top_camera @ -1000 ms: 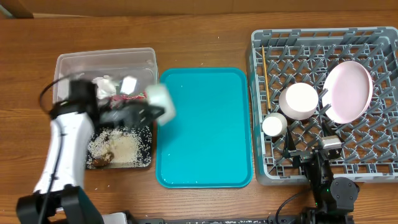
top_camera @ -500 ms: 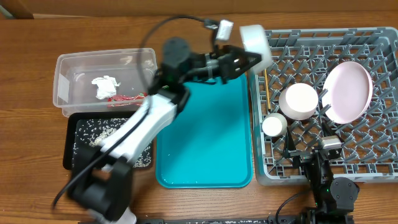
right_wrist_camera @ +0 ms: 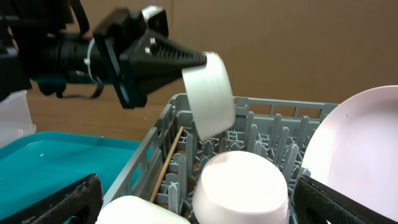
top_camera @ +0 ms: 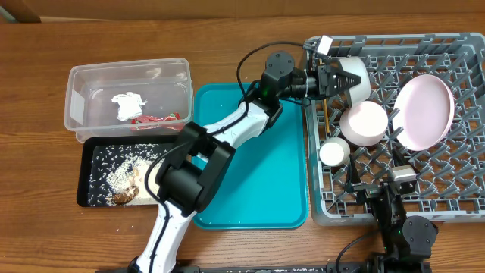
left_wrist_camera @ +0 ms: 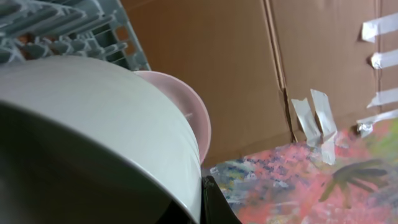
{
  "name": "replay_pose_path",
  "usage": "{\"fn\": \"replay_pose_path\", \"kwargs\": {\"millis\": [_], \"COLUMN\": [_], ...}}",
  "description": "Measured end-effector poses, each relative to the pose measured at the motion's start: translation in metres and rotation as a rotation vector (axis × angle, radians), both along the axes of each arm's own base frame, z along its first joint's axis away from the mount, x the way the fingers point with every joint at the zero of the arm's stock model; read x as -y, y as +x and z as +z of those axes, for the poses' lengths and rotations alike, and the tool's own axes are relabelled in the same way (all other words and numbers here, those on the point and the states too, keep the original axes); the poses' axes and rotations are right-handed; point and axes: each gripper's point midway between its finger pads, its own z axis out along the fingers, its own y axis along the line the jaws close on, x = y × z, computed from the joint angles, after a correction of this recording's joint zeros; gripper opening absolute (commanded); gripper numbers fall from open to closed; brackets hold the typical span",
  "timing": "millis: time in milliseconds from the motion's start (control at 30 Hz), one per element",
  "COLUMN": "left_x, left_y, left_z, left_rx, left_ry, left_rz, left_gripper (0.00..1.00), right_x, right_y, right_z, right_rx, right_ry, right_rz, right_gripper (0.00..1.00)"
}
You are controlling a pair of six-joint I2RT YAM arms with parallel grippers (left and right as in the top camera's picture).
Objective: Sort waste into correct bins and load items into the dishwasher
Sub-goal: 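Carry the empty white bowl with the left gripper over the dish rack, then lower the white bowl into the rack and open the left gripper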
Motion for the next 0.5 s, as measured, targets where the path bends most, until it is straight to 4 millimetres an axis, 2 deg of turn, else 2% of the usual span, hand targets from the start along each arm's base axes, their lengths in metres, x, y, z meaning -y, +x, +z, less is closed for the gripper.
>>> {"fn": "replay_pose_path", "kwargs": {"millis": [167,267,333,400,500], "left_x": [-0.008,-0.017,-0.024,-0.031,-0.042], "left_y": [0.007,0.009,0.011,0.012,0.017], "left_z": [-0.016,-0.028,-0.033,-0.033,-0.032], "left_rx": [-0.041,-0.058,-0.056,-0.051,-0.035], "left_ry": [0.045,0.088,0.102,0.102,0.098], "left_rz": [-0.004,-0.026,-0.045,-0.061,-0.073], "left_gripper": [0.15,0.24,0.39,0.61,0.65], "right_x": [0.0,0.0,0.0,0.0,0.0], "right_y": [0.0,0.0,0.0,0.0,0.0], "right_z": [0.0,0.0,0.0,0.0,0.0], "right_rx": [0.0,0.0,0.0,0.0,0.0], "right_ry": [0.0,0.0,0.001,0.0,0.001], "right_rz": [0.0,0.0,0.0,0.0,0.0], "right_gripper": [1.0,1.0,1.0,1.0,1.0]}}
